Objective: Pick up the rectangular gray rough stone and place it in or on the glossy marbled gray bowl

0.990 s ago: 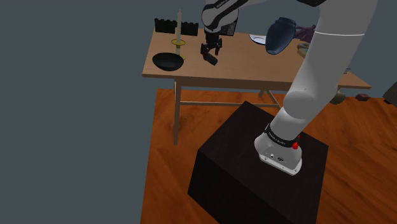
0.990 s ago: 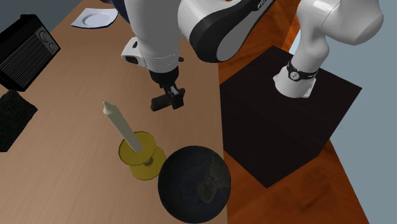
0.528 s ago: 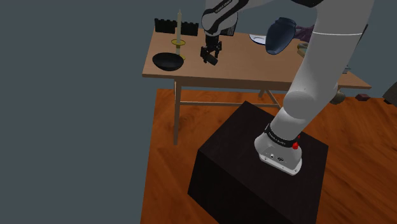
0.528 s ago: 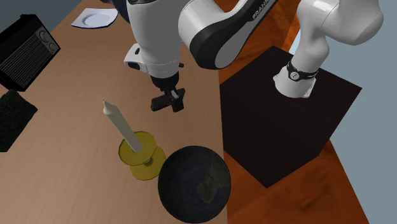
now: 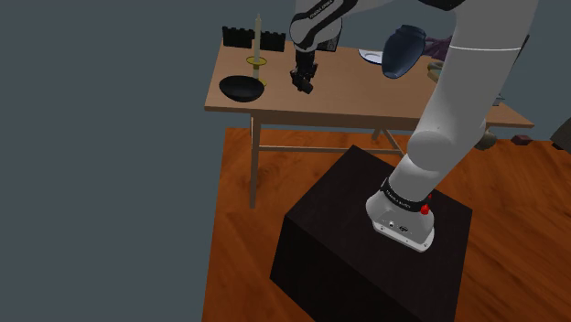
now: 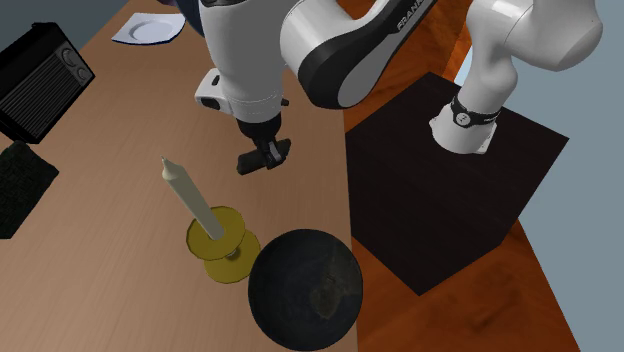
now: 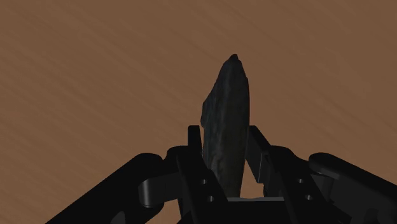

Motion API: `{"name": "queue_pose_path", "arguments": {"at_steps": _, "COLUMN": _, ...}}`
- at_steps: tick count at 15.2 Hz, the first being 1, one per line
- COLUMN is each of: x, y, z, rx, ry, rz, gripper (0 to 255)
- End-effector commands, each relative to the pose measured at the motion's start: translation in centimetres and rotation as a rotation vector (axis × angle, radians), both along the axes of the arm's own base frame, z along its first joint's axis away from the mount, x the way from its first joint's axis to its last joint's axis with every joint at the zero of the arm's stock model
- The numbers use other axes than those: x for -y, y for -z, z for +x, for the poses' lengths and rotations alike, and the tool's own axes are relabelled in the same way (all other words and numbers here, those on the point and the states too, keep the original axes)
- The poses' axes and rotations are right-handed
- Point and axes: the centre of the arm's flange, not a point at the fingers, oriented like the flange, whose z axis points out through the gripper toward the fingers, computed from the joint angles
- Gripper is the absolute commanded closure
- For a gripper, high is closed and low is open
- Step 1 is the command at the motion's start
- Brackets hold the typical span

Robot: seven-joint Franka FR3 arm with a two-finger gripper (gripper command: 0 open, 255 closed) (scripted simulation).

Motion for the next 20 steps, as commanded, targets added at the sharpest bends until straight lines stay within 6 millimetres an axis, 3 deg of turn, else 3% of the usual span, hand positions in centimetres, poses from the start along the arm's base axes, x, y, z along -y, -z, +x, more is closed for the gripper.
{"name": "queue_pose_path", "arguments": {"at_steps": 1, "x": 0.0, "y": 0.0, "z": 0.0, "rx": 0.000, "ry": 0.000, "rz": 0.000, "gripper": 255}}
{"name": "queue_pose_path", "arguments": {"at_steps": 5, "x": 0.0, "y": 0.0, "z": 0.0, "rx": 0.000, "ry": 0.000, "rz": 0.000, "gripper": 255}}
{"name": "queue_pose_path", "arguments": {"at_steps": 20, "x": 0.0, "y": -7.9, "z": 0.0, "rx": 0.000, "ry": 0.000, "rz": 0.000, "gripper": 255}}
